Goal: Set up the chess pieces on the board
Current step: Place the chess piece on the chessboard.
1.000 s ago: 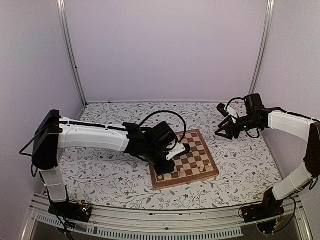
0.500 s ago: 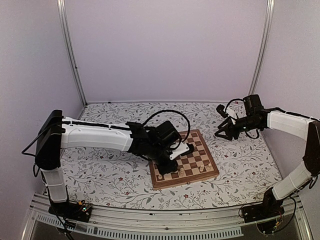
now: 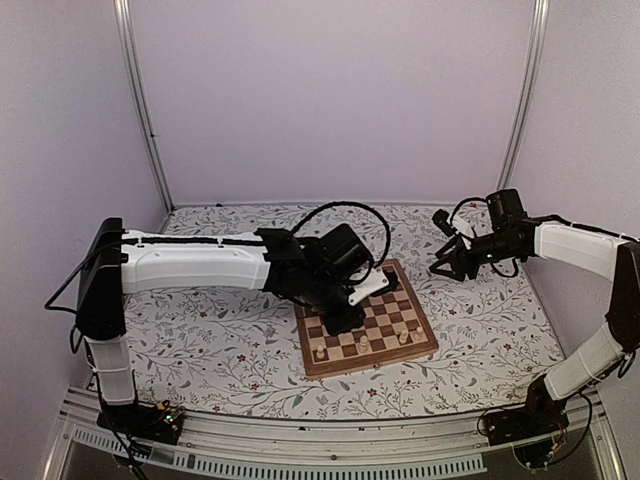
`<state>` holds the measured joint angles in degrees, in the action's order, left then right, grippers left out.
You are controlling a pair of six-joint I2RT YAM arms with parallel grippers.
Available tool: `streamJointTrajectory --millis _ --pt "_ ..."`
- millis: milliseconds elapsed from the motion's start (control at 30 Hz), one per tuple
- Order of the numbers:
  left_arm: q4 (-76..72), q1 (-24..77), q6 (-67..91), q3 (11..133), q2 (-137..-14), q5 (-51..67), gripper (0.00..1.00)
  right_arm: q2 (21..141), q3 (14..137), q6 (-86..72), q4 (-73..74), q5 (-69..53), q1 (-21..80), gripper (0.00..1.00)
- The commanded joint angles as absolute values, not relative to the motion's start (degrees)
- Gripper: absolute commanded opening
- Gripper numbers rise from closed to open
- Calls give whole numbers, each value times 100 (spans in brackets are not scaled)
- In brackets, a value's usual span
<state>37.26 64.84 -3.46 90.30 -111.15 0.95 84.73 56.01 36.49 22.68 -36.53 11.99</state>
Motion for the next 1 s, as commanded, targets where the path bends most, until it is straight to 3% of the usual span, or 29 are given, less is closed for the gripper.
streamJointTrajectory --millis 0,467,667,967 --pt "3918 6583 -447 9280 -11238 19 9 8503 5589 3726 2322 -3727 1186 53" --pt "4117 6618 -633 9860 -11576 -127 10 8521 5599 3787 2394 -3753 1186 53" --pt "4560 6596 -701 9577 -11240 -588 10 8525 5606 3826 2429 -3776 1186 53" --pt "4843 6592 -469 9103 -11303 -152 9 8637 5662 3858 2514 -3855 1186 53"
